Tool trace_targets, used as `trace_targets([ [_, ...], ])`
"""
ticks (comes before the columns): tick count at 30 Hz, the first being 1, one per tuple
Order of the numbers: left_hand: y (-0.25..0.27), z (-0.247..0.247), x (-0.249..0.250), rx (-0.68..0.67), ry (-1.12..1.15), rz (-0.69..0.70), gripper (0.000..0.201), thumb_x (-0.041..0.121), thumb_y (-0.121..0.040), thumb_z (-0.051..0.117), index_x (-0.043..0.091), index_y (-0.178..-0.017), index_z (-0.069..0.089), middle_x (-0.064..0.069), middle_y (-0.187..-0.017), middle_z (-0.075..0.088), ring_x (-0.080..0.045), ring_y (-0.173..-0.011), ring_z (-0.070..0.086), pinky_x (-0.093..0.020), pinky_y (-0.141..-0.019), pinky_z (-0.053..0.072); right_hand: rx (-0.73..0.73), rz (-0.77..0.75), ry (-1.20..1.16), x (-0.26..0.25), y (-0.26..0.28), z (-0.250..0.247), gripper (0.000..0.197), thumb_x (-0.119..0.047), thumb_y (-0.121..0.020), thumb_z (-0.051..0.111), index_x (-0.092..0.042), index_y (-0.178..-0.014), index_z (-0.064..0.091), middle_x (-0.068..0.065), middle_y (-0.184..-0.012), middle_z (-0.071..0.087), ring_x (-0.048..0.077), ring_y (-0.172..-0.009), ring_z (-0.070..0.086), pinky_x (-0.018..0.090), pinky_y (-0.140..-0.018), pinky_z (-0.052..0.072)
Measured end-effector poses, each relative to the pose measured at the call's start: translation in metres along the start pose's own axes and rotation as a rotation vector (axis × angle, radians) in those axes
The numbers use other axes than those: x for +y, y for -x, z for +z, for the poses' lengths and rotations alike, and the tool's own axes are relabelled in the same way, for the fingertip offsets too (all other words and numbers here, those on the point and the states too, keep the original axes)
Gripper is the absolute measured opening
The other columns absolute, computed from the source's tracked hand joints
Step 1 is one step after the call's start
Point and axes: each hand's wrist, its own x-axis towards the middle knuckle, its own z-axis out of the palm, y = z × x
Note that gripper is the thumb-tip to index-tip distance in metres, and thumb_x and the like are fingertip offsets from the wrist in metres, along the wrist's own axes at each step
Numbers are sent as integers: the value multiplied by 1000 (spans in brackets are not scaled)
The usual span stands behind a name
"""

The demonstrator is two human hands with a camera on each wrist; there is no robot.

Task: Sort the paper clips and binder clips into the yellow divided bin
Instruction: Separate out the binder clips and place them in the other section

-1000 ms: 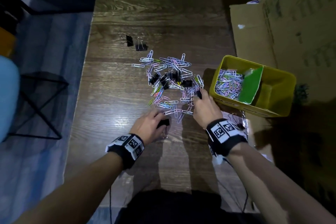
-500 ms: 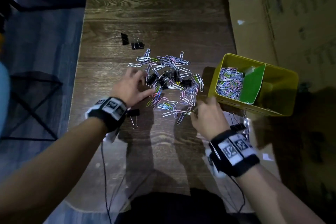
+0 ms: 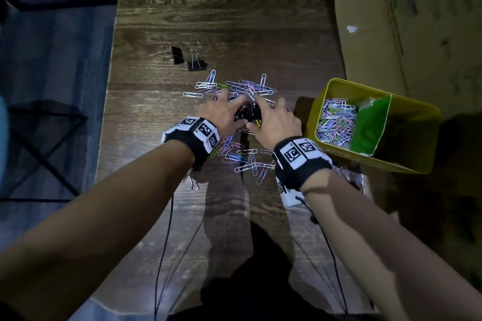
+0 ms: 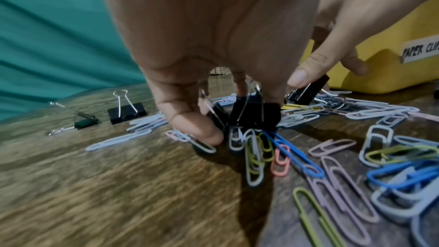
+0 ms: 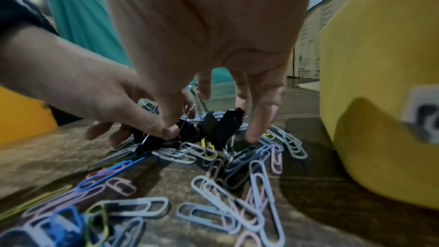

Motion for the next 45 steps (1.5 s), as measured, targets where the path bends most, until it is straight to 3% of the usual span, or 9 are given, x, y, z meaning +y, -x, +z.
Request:
trace_targets([
  [9, -2, 11, -15, 132, 259, 72, 26, 40, -92, 46, 23, -111, 50, -10, -108, 50, -34, -93, 56, -49, -78, 49, 74, -44, -182, 0, -9, 8, 22, -23, -94, 53, -13, -113, 52, 18, -109, 52, 40, -95, 59, 43, -77, 47],
  [12, 0, 11, -20, 228, 435, 98, 20, 30, -89, 56, 14, -100, 61, -10, -96, 60, -28, -89, 57, -36, -79, 46, 102, -41, -320, 5, -9, 6, 12, -14, -92, 55, -10, -99, 63, 16, -103, 57, 33, -91, 59, 30, -73, 41],
  [17, 14, 6, -28, 242, 796, -77, 12, 28, -83, 66, 16, -87, 65, 7, -67, 59, -14, -50, 63, -23, -42, 46, 201, -13, -429, 10, -8, -4, 12, -13, -89, 61, -11, -87, 73, 11, -100, 67, 25, -92, 62, 27, -79, 44],
  [22, 27, -5, -55, 341, 1056, -205, 4, 16, -83, 66, 17, -83, 63, 5, -54, 61, -1, -38, 56, -12, -39, 43, 365, 46, -422, 13, -13, -37, 15, -10, -90, 58, -8, -93, 73, 15, -108, 64, 28, -96, 62, 26, -82, 44],
  [26, 31, -8, -102, 407, 786, -331, 12, 23, -84, 66, 14, -90, 67, -6, -65, 63, 3, -43, 59, -13, -41, 44, 268, 148, -299, 15, -33, -60, 18, -4, -89, 54, -1, -100, 68, 21, -112, 59, 39, -101, 60, 37, -88, 51],
  [28, 31, -7, -122, 409, 643, -373, 16, 24, -83, 66, 12, -93, 68, -12, -82, 68, -11, -62, 67, -29, -59, 57, 168, 186, -203, 14, -44, -67, 25, -8, -89, 55, 4, -110, 61, 23, -122, 51, 41, -110, 55, 41, -94, 48],
  [31, 32, -6, -135, 385, 507, -425, 20, 22, -83, 66, 8, -97, 68, -17, -99, 66, -32, -86, 63, -37, -78, 53, 123, 222, -118, 14, -58, -67, 34, -12, -88, 58, 5, -117, 55, 23, -132, 41, 39, -117, 49, 39, -98, 43],
  [40, 46, -9, -121, 220, 316, -553, 43, 43, -78, 68, 17, -110, 55, -7, -133, 36, -30, -106, 54, -47, -91, 49, 87, 454, -163, 14, -76, -35, 70, -16, -86, 58, 4, -143, 22, 21, -150, 14, 45, -138, 15, 51, -108, 30],
  [45, 43, -18, -84, 511, 286, -427, 29, 37, -86, 58, 15, -104, 57, -9, -126, 44, -26, -101, 56, -39, -79, 52, 197, 218, -171, 3, -51, -12, 87, -25, -79, 65, -4, -147, 15, 25, -155, -1, 42, -143, -3, 60, -111, 16],
])
